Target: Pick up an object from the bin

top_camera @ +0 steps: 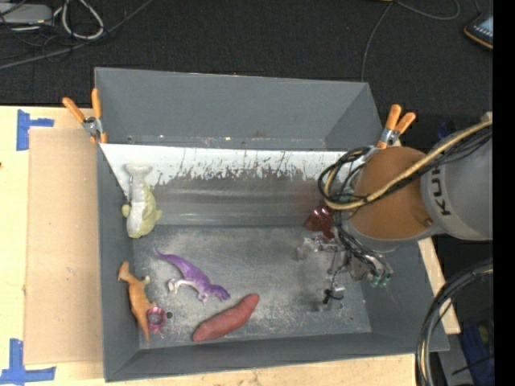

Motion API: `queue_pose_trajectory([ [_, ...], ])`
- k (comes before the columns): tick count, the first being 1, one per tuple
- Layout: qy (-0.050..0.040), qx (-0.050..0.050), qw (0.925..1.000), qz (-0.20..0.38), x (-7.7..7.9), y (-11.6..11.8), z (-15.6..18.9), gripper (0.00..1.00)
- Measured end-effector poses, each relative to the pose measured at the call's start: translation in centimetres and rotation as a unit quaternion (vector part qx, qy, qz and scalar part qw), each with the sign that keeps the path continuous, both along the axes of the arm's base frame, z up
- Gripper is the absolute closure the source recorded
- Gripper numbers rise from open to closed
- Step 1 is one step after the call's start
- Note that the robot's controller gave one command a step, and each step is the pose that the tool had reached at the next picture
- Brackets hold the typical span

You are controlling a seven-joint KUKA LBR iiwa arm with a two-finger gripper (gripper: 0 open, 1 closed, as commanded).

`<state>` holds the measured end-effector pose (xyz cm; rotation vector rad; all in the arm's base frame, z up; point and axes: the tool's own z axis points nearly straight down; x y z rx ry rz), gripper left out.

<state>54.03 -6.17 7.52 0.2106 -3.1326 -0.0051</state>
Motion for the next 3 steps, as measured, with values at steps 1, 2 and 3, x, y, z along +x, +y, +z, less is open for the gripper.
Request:
queue_pose_trajectory([
  [1,0.0003,0.002,0.9998,0.022,-1.3,3.0,-0.3,0.0],
  [2,0.0082,0.0,0.9999,0.009,-1.8,1.4,1.7,0.0],
  [3,-0.0053,0.001,1.0,0.007,-0.7,5.4,2.6,0.0],
])
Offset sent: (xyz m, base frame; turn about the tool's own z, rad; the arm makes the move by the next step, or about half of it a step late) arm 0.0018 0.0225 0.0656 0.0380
